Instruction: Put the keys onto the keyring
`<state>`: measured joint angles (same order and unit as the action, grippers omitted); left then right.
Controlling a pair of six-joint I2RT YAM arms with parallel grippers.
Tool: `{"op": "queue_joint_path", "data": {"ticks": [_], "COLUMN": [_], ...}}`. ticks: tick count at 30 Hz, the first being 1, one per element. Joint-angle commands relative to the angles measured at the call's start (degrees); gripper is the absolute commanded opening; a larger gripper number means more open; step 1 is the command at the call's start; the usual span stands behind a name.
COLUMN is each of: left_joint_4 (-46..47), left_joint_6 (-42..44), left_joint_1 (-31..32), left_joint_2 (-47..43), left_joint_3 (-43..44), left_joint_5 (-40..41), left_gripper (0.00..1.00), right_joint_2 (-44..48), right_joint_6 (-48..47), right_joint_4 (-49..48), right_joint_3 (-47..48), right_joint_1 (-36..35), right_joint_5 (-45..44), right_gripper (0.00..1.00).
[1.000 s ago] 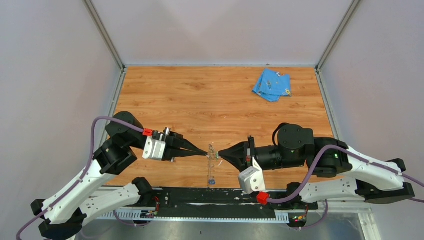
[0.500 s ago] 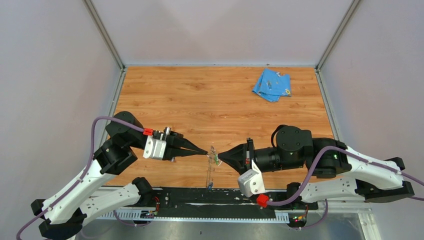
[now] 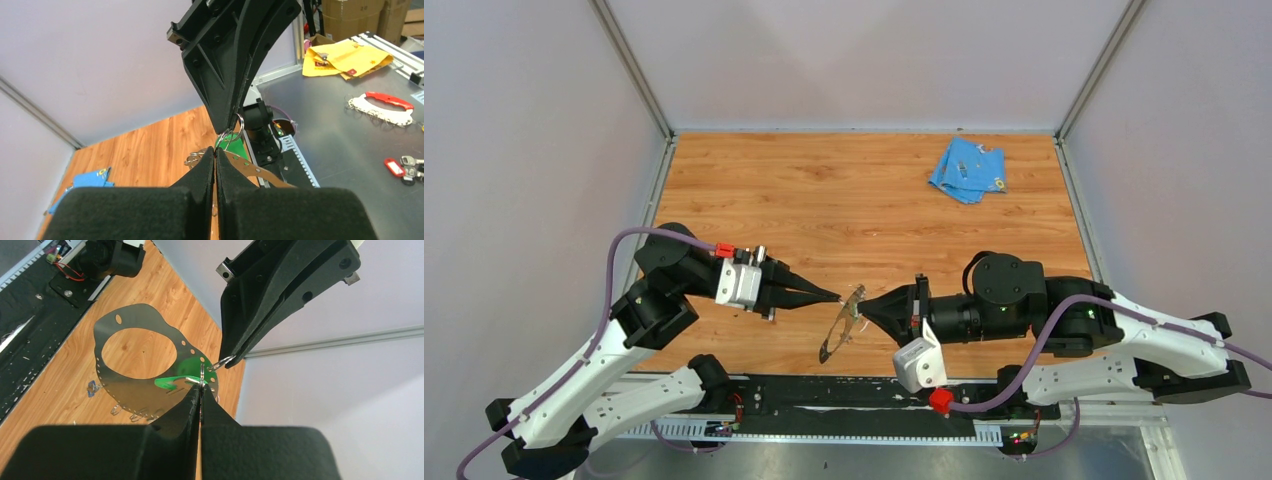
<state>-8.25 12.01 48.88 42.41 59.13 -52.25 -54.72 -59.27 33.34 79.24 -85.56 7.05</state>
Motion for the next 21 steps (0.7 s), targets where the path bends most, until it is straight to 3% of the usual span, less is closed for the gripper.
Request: {"op": "queue_joint_path", "data": {"ticks": [1,21], "left_joint_4": [2.24,4.19], "left_joint_6": [-6.68,-9.94], "left_joint_1": [0.16,0.16], "left_joint_2": [-1.09,-1.28], "left_joint_3": [-0.26,-1.09], "left_joint_5": [3.96,3.54], "left_gripper": [0.0,0.0], "right_joint_2": [1.22,1.36], "right_joint_6": [0.21,1.03], "right_joint_4": [-1.88,-4.79], "right_joint_3": [-1.0,-2.03], "right_joint_1": [-0.97,-1.25], "right_joint_5": [-3.89,-4.34], "right_gripper": [0.0,0.0]}}
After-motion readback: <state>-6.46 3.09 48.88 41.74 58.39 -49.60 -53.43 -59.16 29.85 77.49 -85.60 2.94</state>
